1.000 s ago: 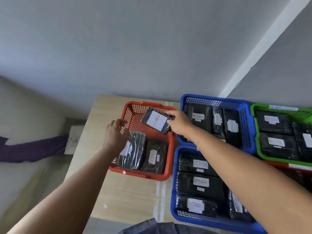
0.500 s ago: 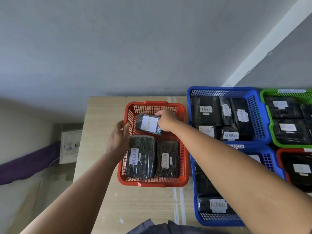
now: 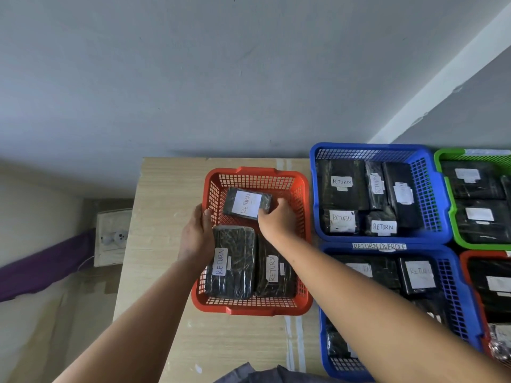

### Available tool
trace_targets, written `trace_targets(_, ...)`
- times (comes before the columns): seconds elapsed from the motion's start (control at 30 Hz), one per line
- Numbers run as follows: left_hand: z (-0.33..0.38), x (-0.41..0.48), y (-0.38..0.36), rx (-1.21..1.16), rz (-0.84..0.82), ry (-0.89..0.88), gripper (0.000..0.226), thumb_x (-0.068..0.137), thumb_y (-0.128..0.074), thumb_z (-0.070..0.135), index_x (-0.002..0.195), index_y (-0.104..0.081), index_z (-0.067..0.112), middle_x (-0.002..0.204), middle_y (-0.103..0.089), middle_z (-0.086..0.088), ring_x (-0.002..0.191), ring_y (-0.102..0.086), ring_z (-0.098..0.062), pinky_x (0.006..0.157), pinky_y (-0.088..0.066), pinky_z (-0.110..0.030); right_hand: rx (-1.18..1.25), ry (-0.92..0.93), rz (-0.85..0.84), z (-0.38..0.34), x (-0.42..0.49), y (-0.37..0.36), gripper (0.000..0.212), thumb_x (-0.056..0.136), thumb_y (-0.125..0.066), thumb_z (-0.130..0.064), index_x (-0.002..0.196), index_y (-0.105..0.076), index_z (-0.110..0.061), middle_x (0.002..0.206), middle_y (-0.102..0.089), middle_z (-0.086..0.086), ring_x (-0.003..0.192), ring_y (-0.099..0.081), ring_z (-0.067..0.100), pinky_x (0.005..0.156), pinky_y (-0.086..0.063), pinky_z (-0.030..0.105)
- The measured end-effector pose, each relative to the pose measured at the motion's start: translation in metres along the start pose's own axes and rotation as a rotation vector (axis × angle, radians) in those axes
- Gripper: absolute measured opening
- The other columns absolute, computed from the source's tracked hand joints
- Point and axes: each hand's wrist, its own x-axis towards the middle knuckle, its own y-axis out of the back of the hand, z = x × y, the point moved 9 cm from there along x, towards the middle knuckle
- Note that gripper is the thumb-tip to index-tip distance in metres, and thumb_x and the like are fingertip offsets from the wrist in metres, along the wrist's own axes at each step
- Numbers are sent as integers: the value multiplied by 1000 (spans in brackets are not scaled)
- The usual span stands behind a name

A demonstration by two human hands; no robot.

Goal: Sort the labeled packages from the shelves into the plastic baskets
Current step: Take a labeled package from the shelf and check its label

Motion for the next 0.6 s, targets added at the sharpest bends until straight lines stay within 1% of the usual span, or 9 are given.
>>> trace_targets(0.03, 1, 0, 0, 3, 3, 2, 24, 115, -33, 44, 121, -53, 32, 98, -65, 19, 88, -63, -1, 72, -50, -33, -6, -7, -20, 3, -2, -2, 39, 103, -66, -24, 139, -57, -12, 133, -67, 5, 111, -68, 20, 68, -43, 16)
trace_targets(0.1, 3, -2, 0, 6, 3, 2, 20, 115, -33, 44, 119, -51, 35, 97, -64, 20, 87, -63, 0, 69, -50, -30, -11, -3, -21, 4, -4, -3, 40, 105, -63, -23, 143, -58, -9, 138, -66, 5, 123, -66, 23, 79, -44, 19)
trace_targets(0.2, 5, -3, 1, 8, 2, -2, 19, 115, -33, 44, 118, -50, 35, 96, -64, 20, 86, -63, 1, 67, -48, -25, -4, 12, -19, 0, 4, -7, 43, 105, -63, -21, 147, -57, -10, 142, -65, 7, 127, -65, 26, 90, -51, 26)
trace_targets(0.27, 5, -3, 1, 3, 0, -4, 21, 115, -33, 44, 117, -51, 33, 96, -66, 19, 85, -64, 0, 66, -48, -26, 0, 9, -26, -4, 9, -9, 49, 105, -64, -21, 152, -53, -11, 148, -62, 7, 131, -63, 26, 99, -53, 30)
trace_targets(0.3, 5, -2, 1, 0, -1, -7, 22, 115, -33, 44, 118, -52, 32, 96, -66, 18, 85, -65, -1, 66, -49, -27, -1, 10, -31, -5, 11, -10, 51, 105, -64, -22, 153, -51, -11, 150, -60, 7, 133, -62, 26, 101, -53, 31)
trace_targets(0.43, 0, -1, 1, -16, 0, -12, 28, 114, -32, 48, 120, -53, 32, 96, -70, 12, 84, -70, -10, 68, -55, -37, -25, 27, -64, -12, 16, -22, 53, 104, -66, -25, 153, -52, -12, 151, -59, 7, 133, -62, 27, 104, -54, 35)
trace_targets(0.5, 0, -1, 2, -18, 0, -17, 28, 114, -32, 47, 121, -54, 30, 95, -70, 11, 82, -70, -10, 65, -53, -35, -33, 25, -73, -13, 18, -28, 51, 104, -66, -26, 152, -54, -13, 149, -61, 8, 131, -64, 27, 105, -56, 37)
trace_targets(0.6, 2, -2, 2, -7, -17, -9, 28, 115, -32, 47, 123, -53, 30, 94, -68, 14, 83, -69, -8, 63, -51, -30, -48, 24, -70, -15, 20, -30, 50, 104, -65, -25, 151, -54, -12, 148, -61, 8, 131, -63, 28, 104, -54, 36)
